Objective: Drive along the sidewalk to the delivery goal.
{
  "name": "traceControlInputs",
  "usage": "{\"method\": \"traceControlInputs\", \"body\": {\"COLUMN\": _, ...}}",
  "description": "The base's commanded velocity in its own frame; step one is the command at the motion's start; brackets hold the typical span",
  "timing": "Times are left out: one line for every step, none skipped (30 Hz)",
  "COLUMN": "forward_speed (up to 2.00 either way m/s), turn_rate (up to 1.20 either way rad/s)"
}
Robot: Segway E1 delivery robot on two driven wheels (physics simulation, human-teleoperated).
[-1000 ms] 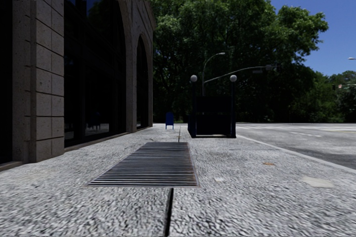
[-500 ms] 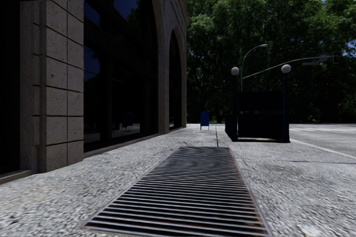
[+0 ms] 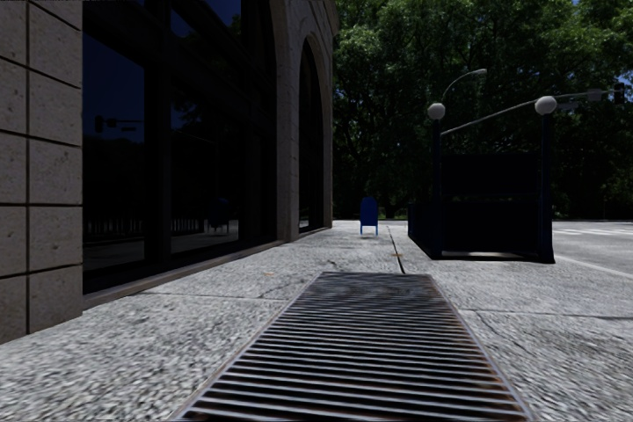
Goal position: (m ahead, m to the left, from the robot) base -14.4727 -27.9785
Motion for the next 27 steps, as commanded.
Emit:
{"method": "traceControlInputs", "body": {"forward_speed": 2.0, "turn_rate": 0.0}}
{"method": "traceControlInputs", "body": {"forward_speed": 2.0, "turn_rate": 0.0}}
{"method": "traceControlInputs", "body": {"forward_speed": 2.0, "turn_rate": 0.0}}
{"method": "traceControlInputs", "body": {"forward_speed": 2.0, "turn_rate": 0.0}}
{"method": "traceControlInputs", "body": {"forward_speed": 2.0, "turn_rate": 0.0}}
{"method": "traceControlInputs", "body": {"forward_speed": 2.0, "turn_rate": 0.0}}
{"method": "traceControlInputs", "body": {"forward_speed": 2.0, "turn_rate": 0.0}}
{"method": "traceControlInputs", "body": {"forward_speed": 2.0, "turn_rate": 0.0}}
{"method": "traceControlInputs", "body": {"forward_speed": 2.0, "turn_rate": 0.0}}
{"method": "traceControlInputs", "body": {"forward_speed": 2.0, "turn_rate": 0.0}}
{"method": "traceControlInputs", "body": {"forward_speed": 2.0, "turn_rate": 0.0}}
{"method": "traceControlInputs", "body": {"forward_speed": 2.0, "turn_rate": 0.0}}
{"method": "traceControlInputs", "body": {"forward_speed": 2.0, "turn_rate": 0.0}}
{"method": "traceControlInputs", "body": {"forward_speed": 2.0, "turn_rate": 0.0}}
{"method": "traceControlInputs", "body": {"forward_speed": 2.0, "turn_rate": 0.0}}
{"method": "traceControlInputs", "body": {"forward_speed": 2.0, "turn_rate": 0.0}}
{"method": "traceControlInputs", "body": {"forward_speed": 2.0, "turn_rate": 0.0}}
{"method": "traceControlInputs", "body": {"forward_speed": 2.0, "turn_rate": 0.0}}
{"method": "traceControlInputs", "body": {"forward_speed": 2.0, "turn_rate": 0.0}}
{"method": "traceControlInputs", "body": {"forward_speed": 2.0, "turn_rate": 0.0}}
{"method": "traceControlInputs", "body": {"forward_speed": 2.0, "turn_rate": 0.0}}
{"method": "traceControlInputs", "body": {"forward_speed": 2.0, "turn_rate": 0.0}}
{"method": "traceControlInputs", "body": {"forward_speed": 2.0, "turn_rate": 0.0}}
{"method": "traceControlInputs", "body": {"forward_speed": 2.0, "turn_rate": 0.0}}
{"method": "traceControlInputs", "body": {"forward_speed": 2.0, "turn_rate": 0.0}}
{"method": "traceControlInputs", "body": {"forward_speed": 2.0, "turn_rate": 0.0}}
{"method": "traceControlInputs", "body": {"forward_speed": 2.0, "turn_rate": 0.0}}
